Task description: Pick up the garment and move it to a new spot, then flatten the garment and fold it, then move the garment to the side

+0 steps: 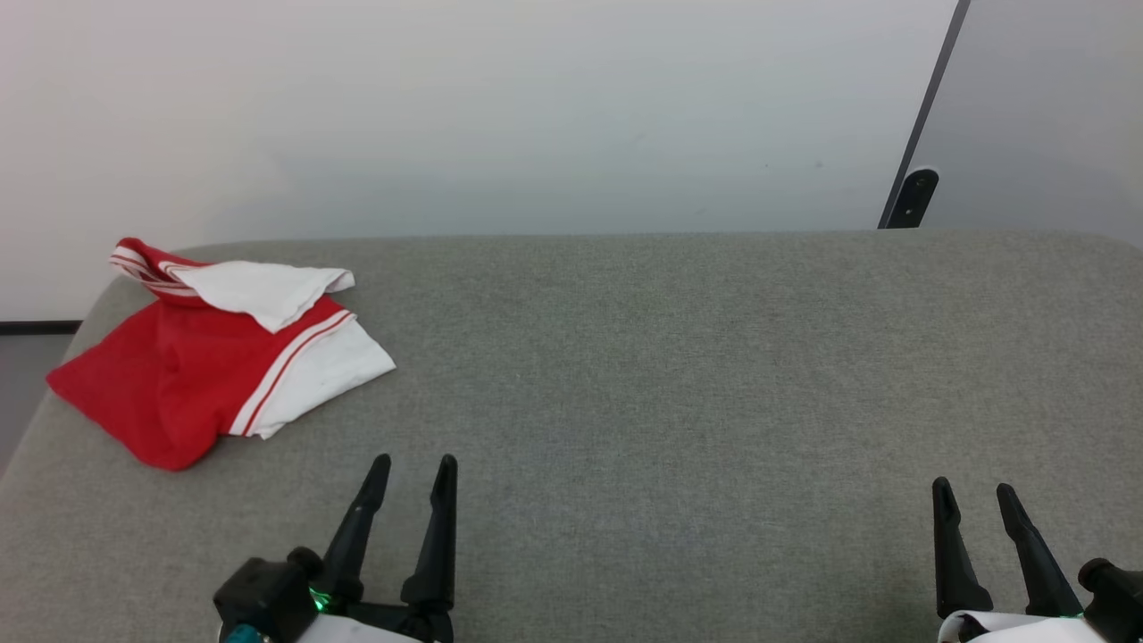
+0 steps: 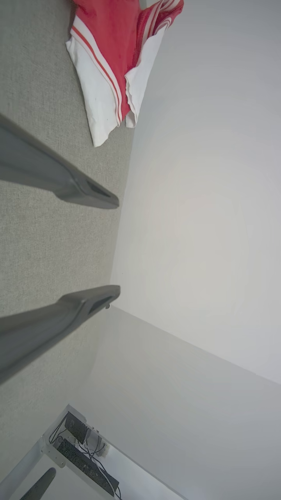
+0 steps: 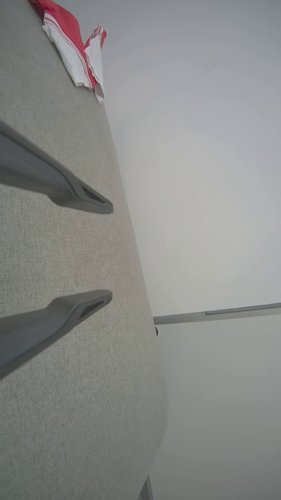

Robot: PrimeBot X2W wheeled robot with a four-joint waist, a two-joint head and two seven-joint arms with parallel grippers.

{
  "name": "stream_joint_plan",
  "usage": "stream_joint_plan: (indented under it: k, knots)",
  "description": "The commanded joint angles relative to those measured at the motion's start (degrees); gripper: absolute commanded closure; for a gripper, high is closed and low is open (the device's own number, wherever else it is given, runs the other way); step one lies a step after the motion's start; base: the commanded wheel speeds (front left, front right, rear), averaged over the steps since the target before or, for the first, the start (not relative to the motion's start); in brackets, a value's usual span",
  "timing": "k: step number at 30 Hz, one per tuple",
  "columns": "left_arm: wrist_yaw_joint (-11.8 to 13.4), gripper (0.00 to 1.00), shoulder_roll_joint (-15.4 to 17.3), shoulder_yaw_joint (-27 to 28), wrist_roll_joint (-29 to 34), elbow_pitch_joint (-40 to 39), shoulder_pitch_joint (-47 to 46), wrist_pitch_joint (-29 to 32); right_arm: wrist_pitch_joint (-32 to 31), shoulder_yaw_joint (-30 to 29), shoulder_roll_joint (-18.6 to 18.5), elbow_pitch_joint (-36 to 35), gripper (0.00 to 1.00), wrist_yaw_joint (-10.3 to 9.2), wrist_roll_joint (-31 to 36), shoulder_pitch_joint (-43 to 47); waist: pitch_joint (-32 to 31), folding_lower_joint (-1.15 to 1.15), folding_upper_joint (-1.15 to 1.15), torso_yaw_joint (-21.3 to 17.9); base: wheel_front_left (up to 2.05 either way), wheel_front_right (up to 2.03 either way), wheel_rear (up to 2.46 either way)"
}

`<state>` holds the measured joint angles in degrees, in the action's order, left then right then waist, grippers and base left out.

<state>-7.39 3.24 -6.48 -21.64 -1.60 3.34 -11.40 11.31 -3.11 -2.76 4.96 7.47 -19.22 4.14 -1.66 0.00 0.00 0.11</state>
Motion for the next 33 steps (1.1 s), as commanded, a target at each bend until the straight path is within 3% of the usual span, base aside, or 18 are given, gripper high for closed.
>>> stream_joint_plan:
  k: [1, 33]
  knots:
    - [-0.1, 0.0, 0.2, -0.1, 1.4, -0.8, 0.2, -0.4, 0.6, 0.3, -0.2, -0.8, 0.0, 0.04, 1.5, 0.4, -0.1, 0.0, 0.0, -0.1, 0.0, 0.0, 0.0]
    - [-0.2, 0.0, 0.1, -0.1, 15.3, -2.4, 2.7, -3.8, 4.0, 0.5, -0.2, -3.5, 0.0, 0.04, 15.5, 2.7, -1.0, 0.0, 0.0, -2.3, 0.0, 0.0, 0.0]
